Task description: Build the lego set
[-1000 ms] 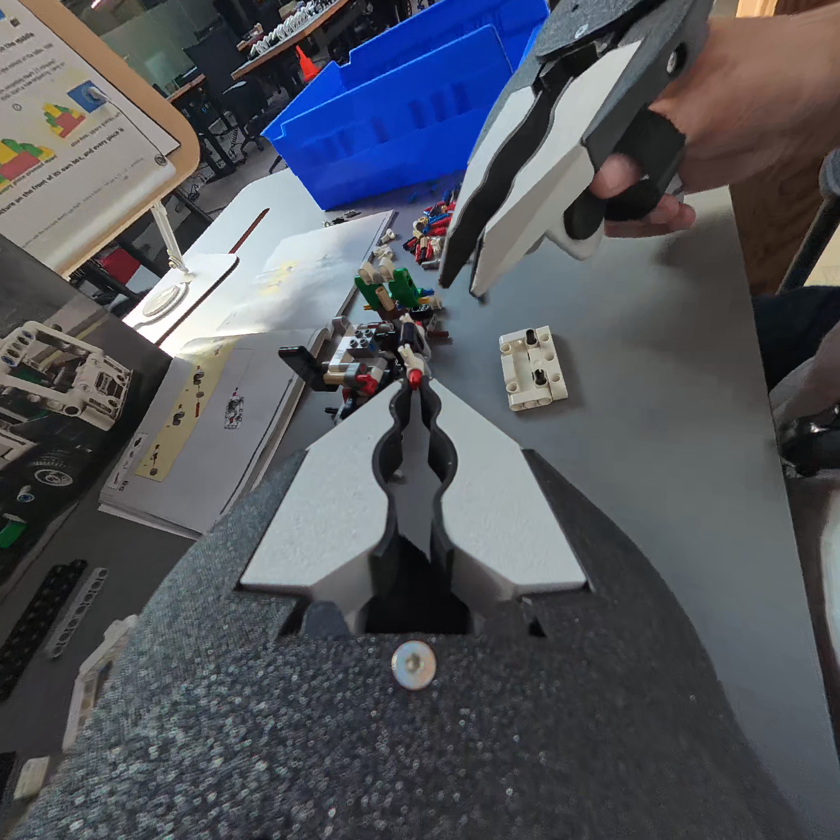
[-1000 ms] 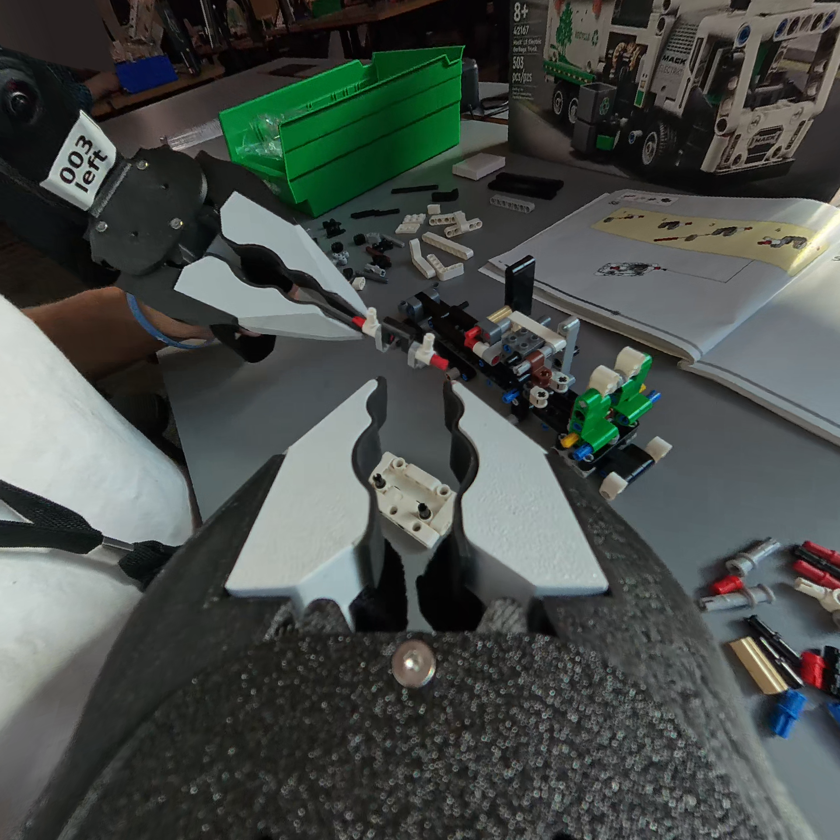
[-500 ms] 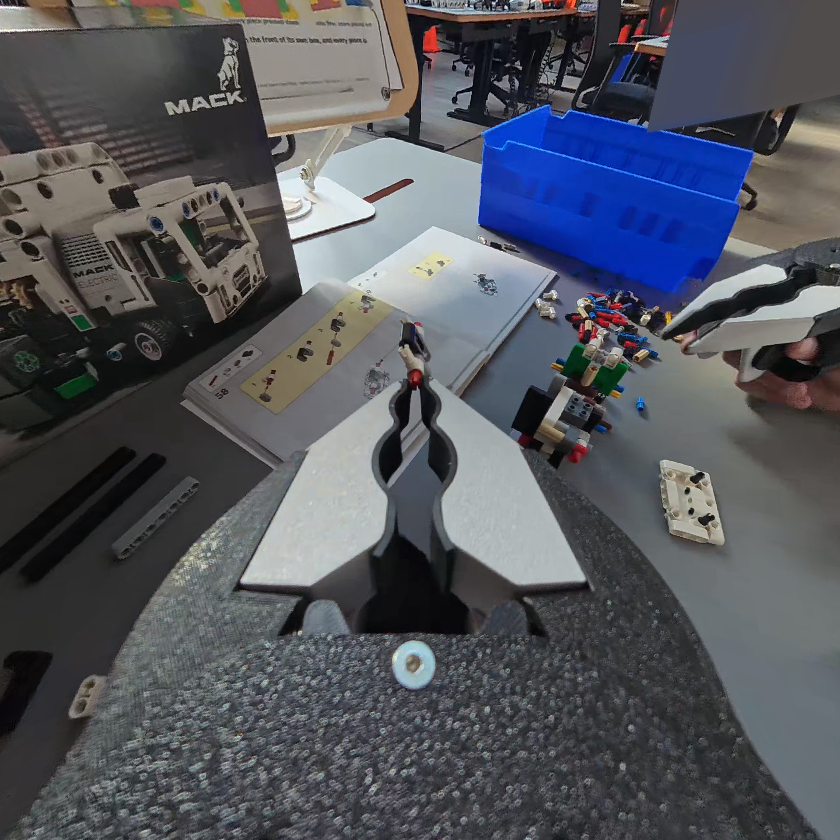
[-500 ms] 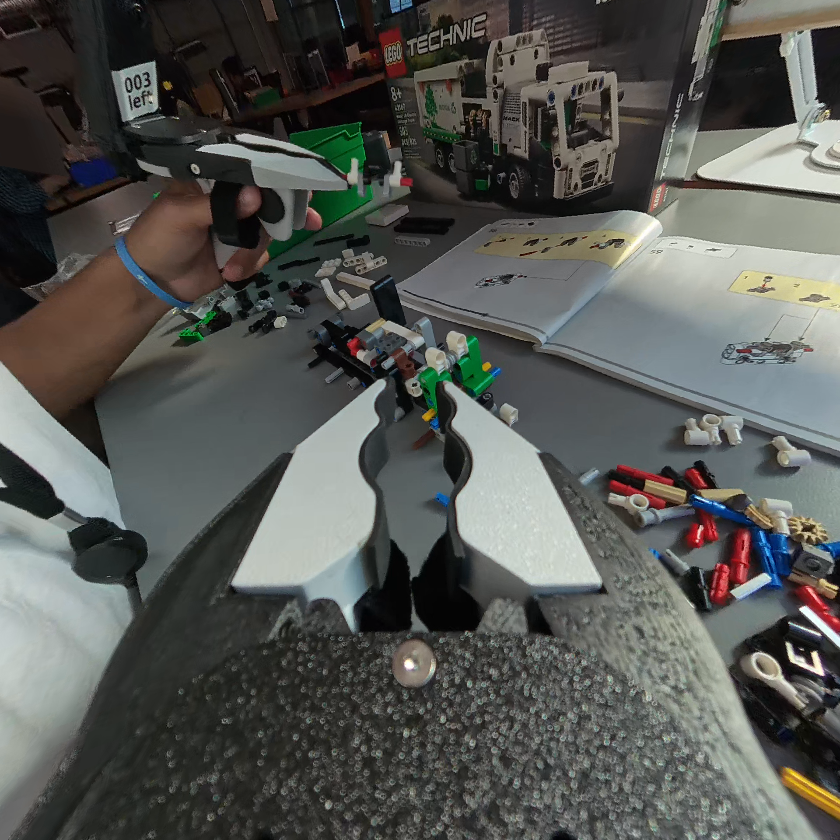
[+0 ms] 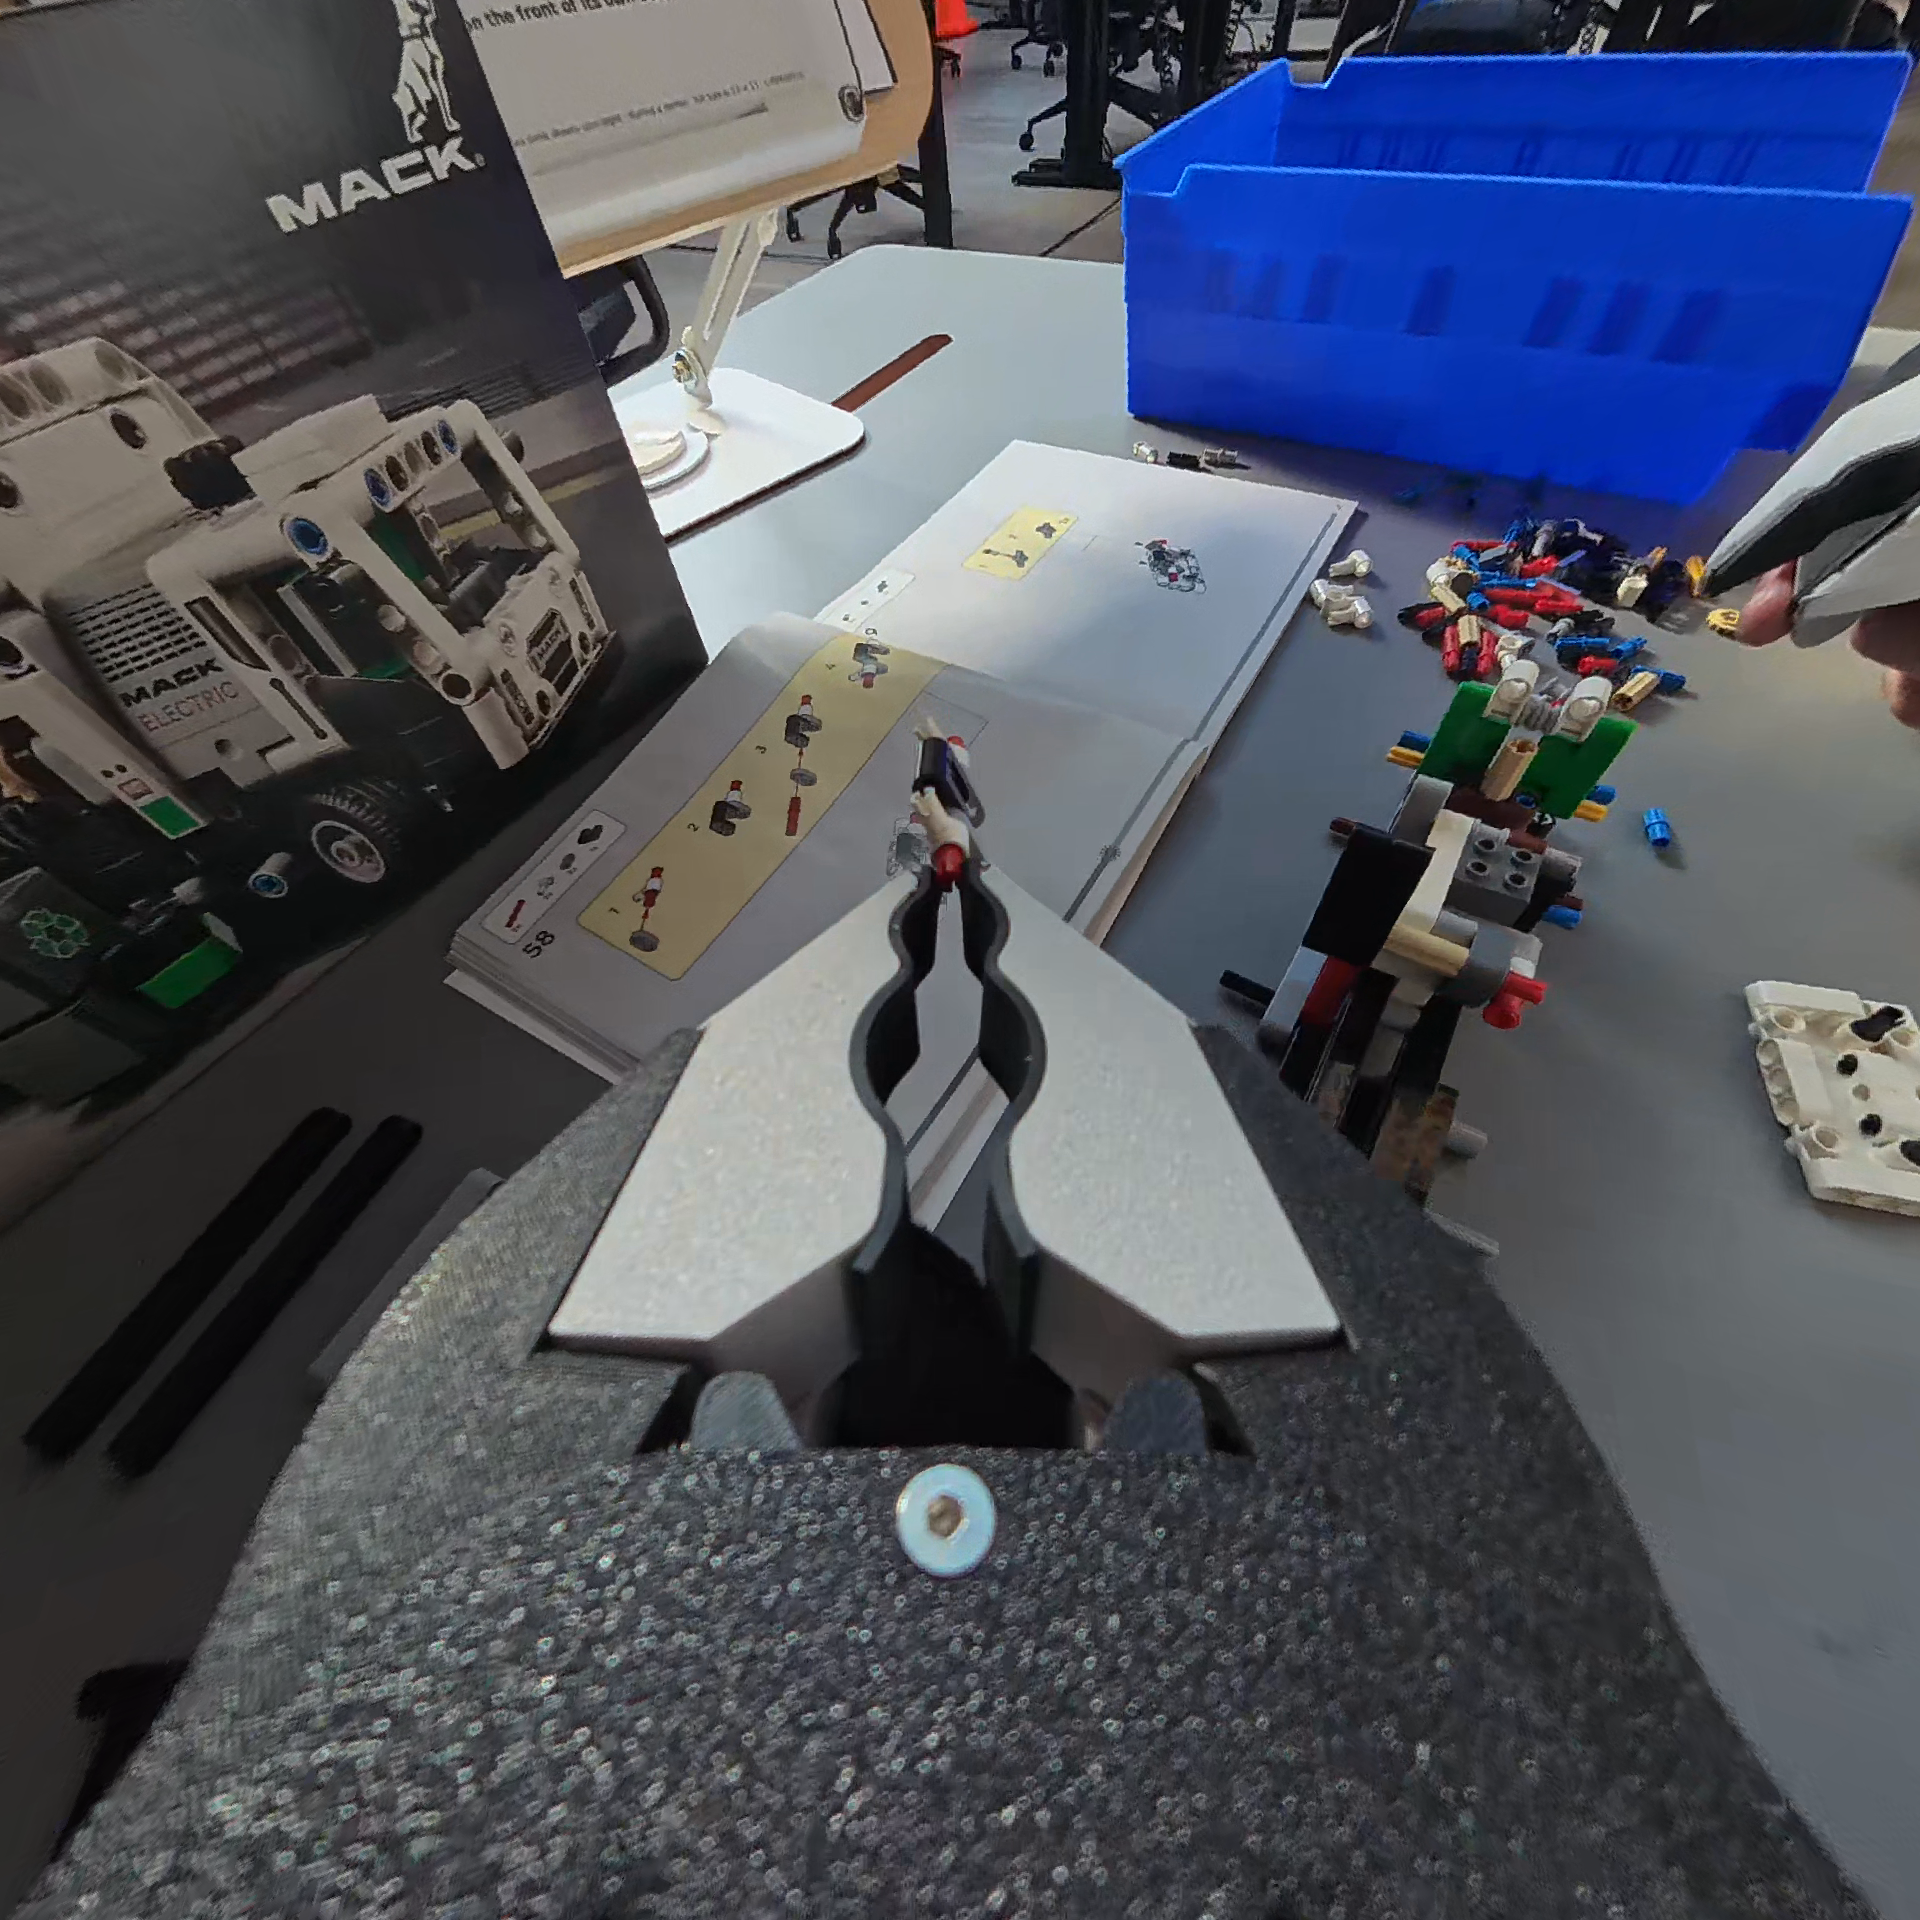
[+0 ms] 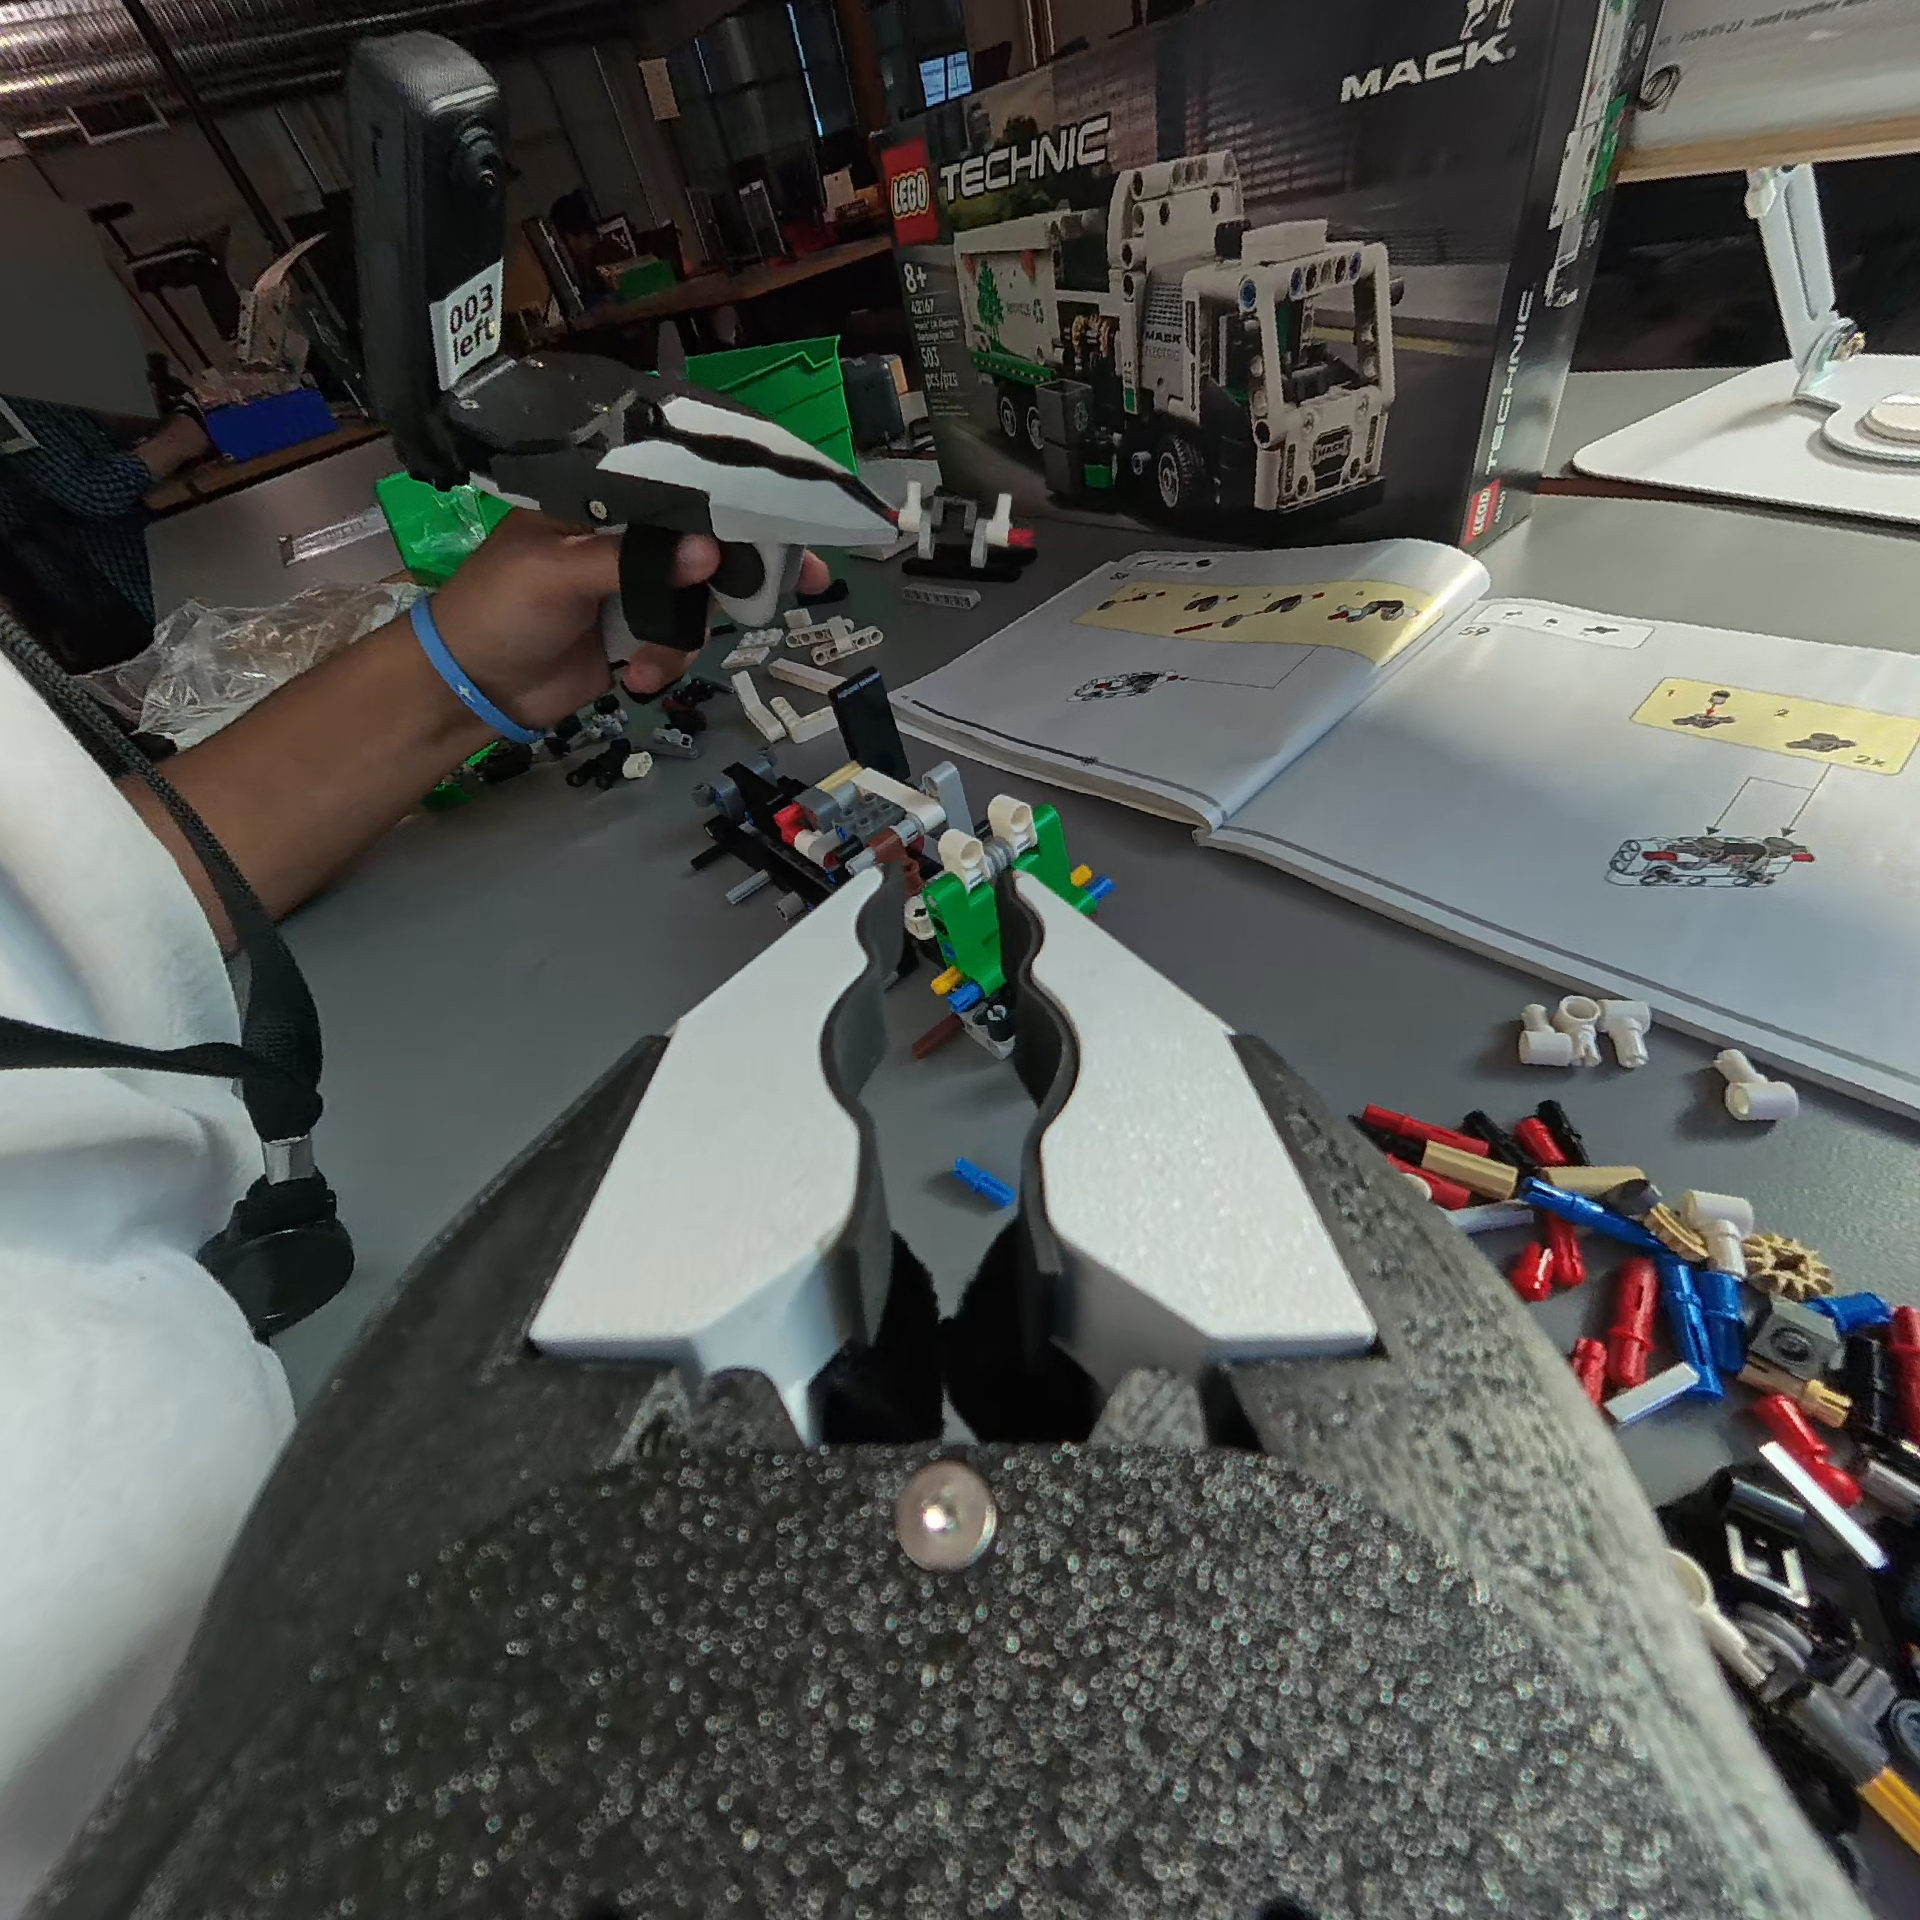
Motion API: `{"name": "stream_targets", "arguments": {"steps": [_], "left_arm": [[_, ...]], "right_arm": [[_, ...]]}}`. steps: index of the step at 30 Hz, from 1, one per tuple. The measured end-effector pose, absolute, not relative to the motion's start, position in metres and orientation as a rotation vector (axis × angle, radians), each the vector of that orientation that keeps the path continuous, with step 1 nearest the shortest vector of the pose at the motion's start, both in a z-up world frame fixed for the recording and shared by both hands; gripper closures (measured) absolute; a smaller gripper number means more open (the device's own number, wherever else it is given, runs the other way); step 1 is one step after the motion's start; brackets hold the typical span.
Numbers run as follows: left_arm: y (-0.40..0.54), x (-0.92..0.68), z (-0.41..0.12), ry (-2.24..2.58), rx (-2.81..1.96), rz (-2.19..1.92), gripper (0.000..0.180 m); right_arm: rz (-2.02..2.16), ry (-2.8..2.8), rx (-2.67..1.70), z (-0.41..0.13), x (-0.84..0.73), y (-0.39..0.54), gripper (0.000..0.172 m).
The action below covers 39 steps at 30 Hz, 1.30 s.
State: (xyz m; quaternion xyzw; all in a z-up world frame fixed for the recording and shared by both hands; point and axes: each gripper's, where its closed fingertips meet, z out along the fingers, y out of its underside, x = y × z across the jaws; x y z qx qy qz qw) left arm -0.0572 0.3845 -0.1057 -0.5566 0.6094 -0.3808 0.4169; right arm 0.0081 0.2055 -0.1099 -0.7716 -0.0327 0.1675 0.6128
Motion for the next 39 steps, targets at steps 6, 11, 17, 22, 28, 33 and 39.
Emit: {"name": "stream_targets", "arguments": {"steps": [6,11,17,22,28,33,39], "left_arm": [[0.375,-0.054,-0.11,1.567,-1.383,-0.985,0.179],[0.372,-0.054,-0.108,1.568,-1.372,-0.989,0.179],[0.369,-0.055,-0.105,1.571,-1.357,-0.995,0.179],[0.37,-0.057,-0.102,1.552,-1.364,-1.025,0.179],[0.37,-0.058,-0.097,1.54,-1.33,-1.006,0.178],[0.36,-0.056,-0.094,1.593,-1.195,-0.881,0.179],[0.318,-0.054,-0.083,1.603,-1.197,-1.066,0.179]], "right_arm": [[0.387,-0.102,-1.805,-0.113,0.005,0.208,0.155],[0.393,-0.094,-1.796,-0.112,0.006,0.208,0.156],[0.399,-0.086,-1.797,-0.112,0.007,0.208,0.156],[0.403,-0.08,-1.794,-0.112,0.007,0.208,0.156],[0.404,-0.078,-1.792,-0.112,0.008,0.208,0.156],[0.407,-0.079,-1.795,-0.112,0.007,0.208,0.156],[0.367,-0.095,-1.807,-0.114,0.006,0.208,0.156]]}}
